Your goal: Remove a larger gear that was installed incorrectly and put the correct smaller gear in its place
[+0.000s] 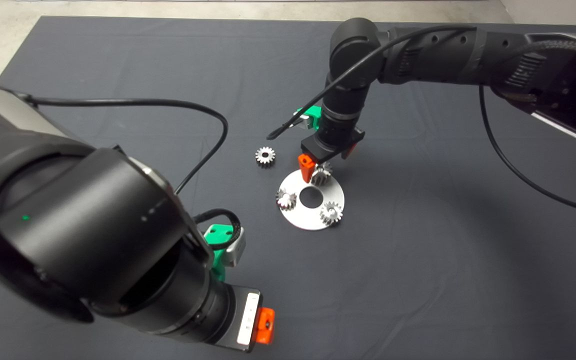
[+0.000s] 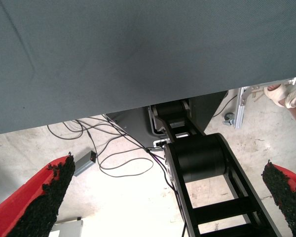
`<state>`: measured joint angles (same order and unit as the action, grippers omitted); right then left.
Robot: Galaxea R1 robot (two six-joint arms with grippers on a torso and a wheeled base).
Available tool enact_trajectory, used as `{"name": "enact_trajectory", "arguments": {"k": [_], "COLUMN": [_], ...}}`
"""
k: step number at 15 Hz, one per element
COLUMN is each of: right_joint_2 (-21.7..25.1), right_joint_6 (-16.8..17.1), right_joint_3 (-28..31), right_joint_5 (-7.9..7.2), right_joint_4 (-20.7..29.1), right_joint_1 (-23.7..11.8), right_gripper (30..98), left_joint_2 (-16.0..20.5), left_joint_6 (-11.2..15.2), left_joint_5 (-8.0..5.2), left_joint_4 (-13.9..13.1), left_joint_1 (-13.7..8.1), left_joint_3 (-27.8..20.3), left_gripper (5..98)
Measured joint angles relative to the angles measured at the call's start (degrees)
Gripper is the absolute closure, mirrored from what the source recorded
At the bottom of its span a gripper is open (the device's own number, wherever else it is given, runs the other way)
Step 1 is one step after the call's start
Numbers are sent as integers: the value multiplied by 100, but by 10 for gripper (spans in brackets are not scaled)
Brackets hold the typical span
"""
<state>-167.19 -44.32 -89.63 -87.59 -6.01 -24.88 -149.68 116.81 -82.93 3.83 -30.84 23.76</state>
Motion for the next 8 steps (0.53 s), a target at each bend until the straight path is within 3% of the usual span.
{"name": "enact_trajectory", "arguments": {"k": [8], "right_joint_2": [-15], "right_joint_6": [191], "right_joint_3": [-263], "right_joint_5": [0], "right_joint_4": [-361], "right_joint_1": [280], "right_gripper": [308], "left_joint_2": [1], "left_joint_6": [0], "left_joint_5": [2], "left_joint_4": [0], "left_joint_1": [0], "left_joint_3": [0], "left_gripper": [54]}}
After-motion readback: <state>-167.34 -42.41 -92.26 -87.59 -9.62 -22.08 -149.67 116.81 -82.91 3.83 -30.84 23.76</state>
